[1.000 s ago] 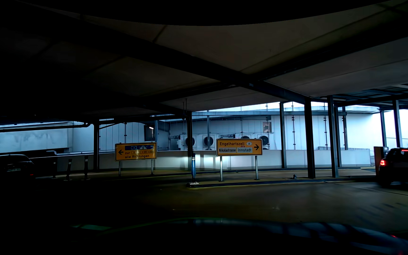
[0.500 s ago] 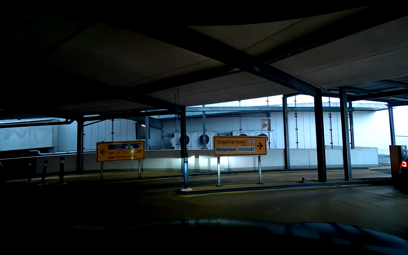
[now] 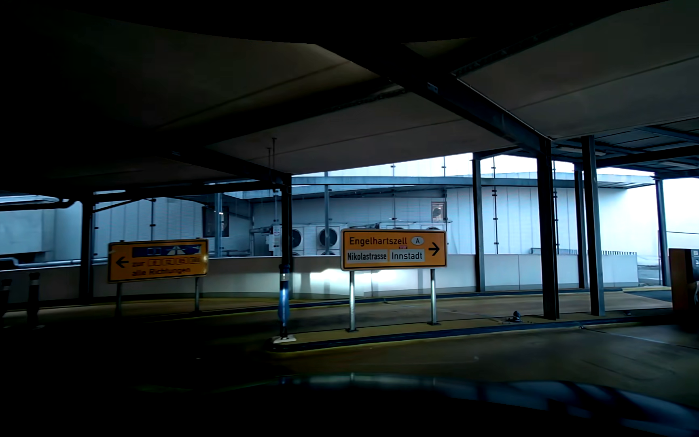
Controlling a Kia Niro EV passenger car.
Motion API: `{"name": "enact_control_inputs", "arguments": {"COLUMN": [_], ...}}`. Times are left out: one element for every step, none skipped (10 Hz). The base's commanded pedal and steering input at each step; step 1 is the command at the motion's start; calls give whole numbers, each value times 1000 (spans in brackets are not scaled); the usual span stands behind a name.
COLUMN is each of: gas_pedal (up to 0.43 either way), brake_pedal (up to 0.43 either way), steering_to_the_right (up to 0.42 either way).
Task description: Follow the waypoints while adhering to traffic rules and regulations
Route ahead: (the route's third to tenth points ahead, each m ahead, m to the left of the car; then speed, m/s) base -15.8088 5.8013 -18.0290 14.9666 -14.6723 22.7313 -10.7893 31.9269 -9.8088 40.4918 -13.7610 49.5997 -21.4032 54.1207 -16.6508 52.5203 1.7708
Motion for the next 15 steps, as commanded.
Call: {"name": "enact_control_inputs", "arguments": {"gas_pedal": [0,0,0,0,0,0,0,0,0,0,0,0,0,0,0], "brake_pedal": [165,159,165,171,171,171,159,146,140,146,146,152,152,146,128], "steering_to_the_right": [395,420,447,464,478,490,501,513,521,532,550,566,583,598,614]}}
